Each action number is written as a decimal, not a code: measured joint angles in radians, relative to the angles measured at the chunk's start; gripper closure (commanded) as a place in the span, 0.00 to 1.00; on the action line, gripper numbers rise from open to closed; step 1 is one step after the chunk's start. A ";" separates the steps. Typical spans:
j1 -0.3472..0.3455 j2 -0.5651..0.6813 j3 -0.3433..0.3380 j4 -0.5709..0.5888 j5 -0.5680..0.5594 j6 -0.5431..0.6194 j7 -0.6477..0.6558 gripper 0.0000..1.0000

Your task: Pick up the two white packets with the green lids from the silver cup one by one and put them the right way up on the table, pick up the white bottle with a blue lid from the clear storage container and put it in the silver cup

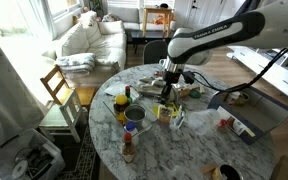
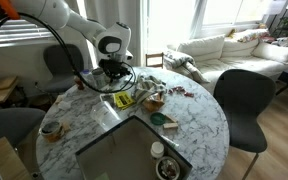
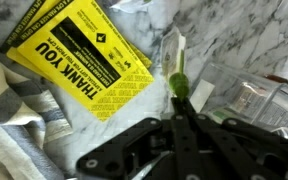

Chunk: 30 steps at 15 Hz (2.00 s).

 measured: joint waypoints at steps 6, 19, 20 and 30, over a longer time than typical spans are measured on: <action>0.031 -0.065 0.002 -0.095 -0.062 0.011 0.005 0.99; 0.078 -0.165 0.004 -0.271 -0.220 0.269 0.075 0.99; 0.078 -0.173 0.007 -0.282 -0.220 0.269 0.075 0.99; 0.090 -0.232 0.019 -0.348 -0.230 0.294 0.115 0.99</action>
